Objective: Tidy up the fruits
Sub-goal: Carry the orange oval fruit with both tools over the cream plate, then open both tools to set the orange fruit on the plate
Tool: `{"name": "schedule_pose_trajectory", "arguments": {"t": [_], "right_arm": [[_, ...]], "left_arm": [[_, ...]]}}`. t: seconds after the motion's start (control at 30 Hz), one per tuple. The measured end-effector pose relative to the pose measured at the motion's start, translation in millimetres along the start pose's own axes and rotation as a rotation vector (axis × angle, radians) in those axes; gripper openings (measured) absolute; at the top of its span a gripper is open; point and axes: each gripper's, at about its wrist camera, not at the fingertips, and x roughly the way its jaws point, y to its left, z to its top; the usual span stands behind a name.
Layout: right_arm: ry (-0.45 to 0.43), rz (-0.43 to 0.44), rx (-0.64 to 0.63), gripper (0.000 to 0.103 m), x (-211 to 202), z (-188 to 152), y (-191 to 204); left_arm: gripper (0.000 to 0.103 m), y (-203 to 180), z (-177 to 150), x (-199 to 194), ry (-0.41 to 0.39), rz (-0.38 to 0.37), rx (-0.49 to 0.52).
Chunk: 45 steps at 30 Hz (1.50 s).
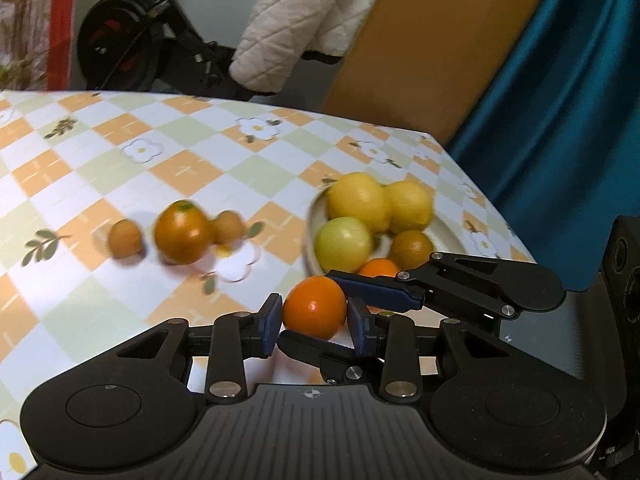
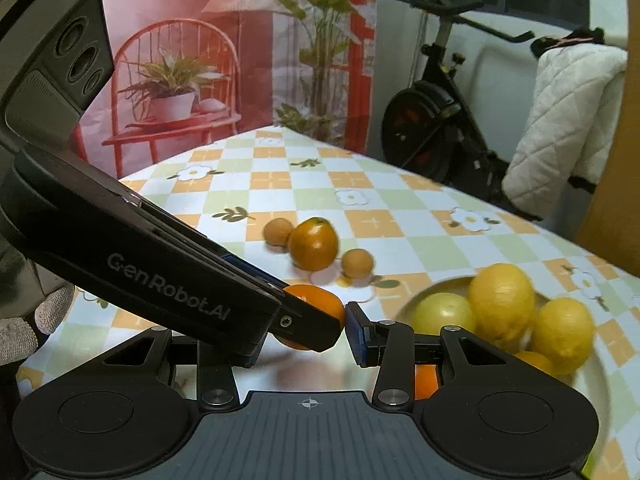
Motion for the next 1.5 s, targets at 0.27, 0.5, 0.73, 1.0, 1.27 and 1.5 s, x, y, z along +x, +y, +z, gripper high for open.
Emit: {"name": "schedule_pose_trajectory", "arguments": {"t": [0.27, 0.5, 0.73, 1.0, 1.27, 1.5], "right_arm": [[-0.033, -0.089, 0.055, 0.038, -38, -18, -31], [-0.032, -0.146, 0.124, 0.038, -57, -40, -62], [-0.022, -0.144, 0.177, 0.038, -54, -53, -77], [-0.001, -0.139, 0.182, 0.038, -42, -57, -79], [0.011, -0.142, 0.178, 0.038, -36, -56, -80], [0.016, -0.149, 0.176, 0.043, -35, -53, -79]], "left_arm": [[0.037, -53, 8, 22, 0.011, -0.047, 0.083], [0.038, -91, 9, 50, 0.043, -0.06, 0.135], [0.038, -98, 7, 64, 0.08, -0.036, 0.158], [0.038, -95, 8, 76, 0.099, -0.007, 0.163], [0.038, -95, 7, 75, 0.096, 0.024, 0.171], [0.038, -94, 8, 72, 0.089, 0.03, 0.163]]}}
